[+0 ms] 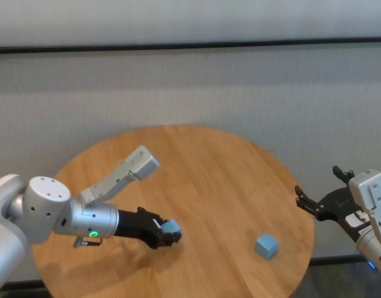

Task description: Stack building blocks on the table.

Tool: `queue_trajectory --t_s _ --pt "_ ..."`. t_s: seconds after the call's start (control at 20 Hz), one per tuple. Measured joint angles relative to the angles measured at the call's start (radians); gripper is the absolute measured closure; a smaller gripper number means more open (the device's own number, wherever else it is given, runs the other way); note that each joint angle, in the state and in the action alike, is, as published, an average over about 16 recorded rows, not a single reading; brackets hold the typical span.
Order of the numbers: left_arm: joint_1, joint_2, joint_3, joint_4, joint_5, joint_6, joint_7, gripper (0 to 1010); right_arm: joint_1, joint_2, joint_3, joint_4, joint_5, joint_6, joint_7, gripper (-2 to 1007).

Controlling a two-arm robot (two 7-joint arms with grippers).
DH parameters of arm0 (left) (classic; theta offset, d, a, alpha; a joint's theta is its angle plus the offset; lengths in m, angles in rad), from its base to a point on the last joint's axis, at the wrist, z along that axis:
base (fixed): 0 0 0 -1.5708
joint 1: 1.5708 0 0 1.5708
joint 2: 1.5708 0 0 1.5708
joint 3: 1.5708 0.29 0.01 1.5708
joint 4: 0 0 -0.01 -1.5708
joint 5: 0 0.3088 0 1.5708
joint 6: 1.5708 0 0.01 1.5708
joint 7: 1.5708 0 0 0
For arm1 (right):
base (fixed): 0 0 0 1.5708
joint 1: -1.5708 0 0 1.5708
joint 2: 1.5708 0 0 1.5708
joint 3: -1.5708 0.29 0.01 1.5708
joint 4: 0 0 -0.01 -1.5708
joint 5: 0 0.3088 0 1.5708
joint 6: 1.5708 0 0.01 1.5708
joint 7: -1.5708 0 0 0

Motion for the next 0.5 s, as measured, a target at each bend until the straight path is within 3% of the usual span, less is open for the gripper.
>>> queue_trajectory --t_s 0.5 --pt "-0.014 -0.012 0.037 0.027 0.037 -0.017 -0.017 599 0.0 0.0 0.0 0.0 0.0 0.0 0.0 5"
